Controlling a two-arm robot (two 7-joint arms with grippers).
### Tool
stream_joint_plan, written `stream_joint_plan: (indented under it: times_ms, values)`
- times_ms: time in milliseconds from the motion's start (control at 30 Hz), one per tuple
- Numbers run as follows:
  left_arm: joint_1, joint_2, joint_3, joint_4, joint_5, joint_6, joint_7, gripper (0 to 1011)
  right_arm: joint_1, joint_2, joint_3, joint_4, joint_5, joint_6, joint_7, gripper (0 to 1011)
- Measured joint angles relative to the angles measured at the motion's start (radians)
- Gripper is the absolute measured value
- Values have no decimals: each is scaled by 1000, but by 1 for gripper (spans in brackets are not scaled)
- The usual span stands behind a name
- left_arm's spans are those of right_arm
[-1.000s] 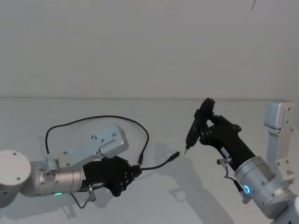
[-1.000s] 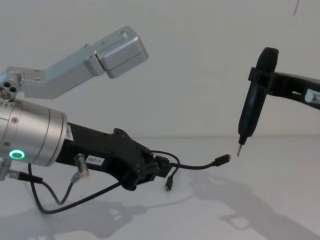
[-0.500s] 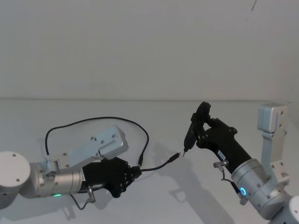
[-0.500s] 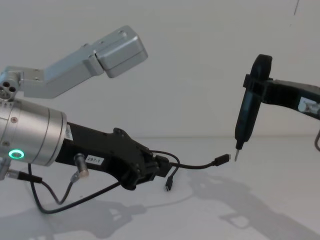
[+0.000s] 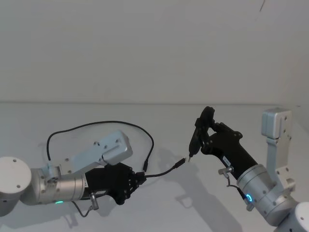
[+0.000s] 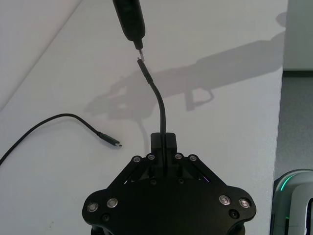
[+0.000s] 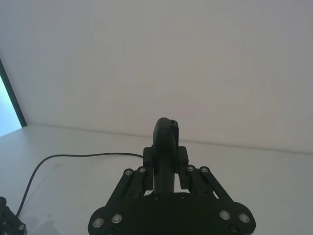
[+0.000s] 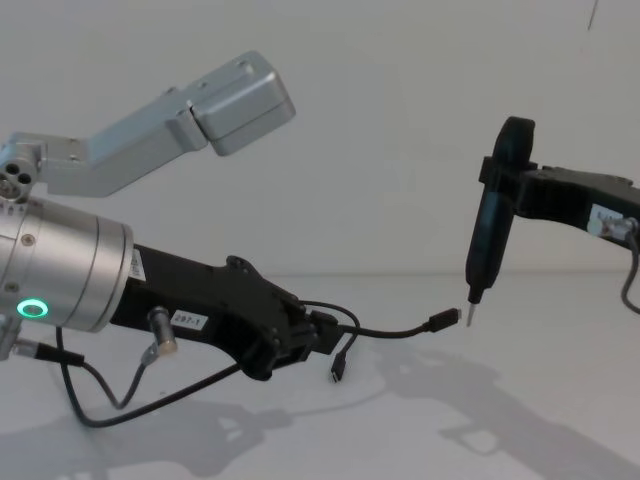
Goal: Pick up the data cable with the one hand.
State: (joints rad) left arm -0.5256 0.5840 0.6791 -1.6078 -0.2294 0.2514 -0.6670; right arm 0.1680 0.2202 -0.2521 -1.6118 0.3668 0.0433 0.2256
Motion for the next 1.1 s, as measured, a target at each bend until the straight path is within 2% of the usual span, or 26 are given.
stream_joint_plan:
  times_ms: [1100]
  values:
    - [0,0,0,0,0,0,0,38,17,-3,0,23,-18,-17,17,279]
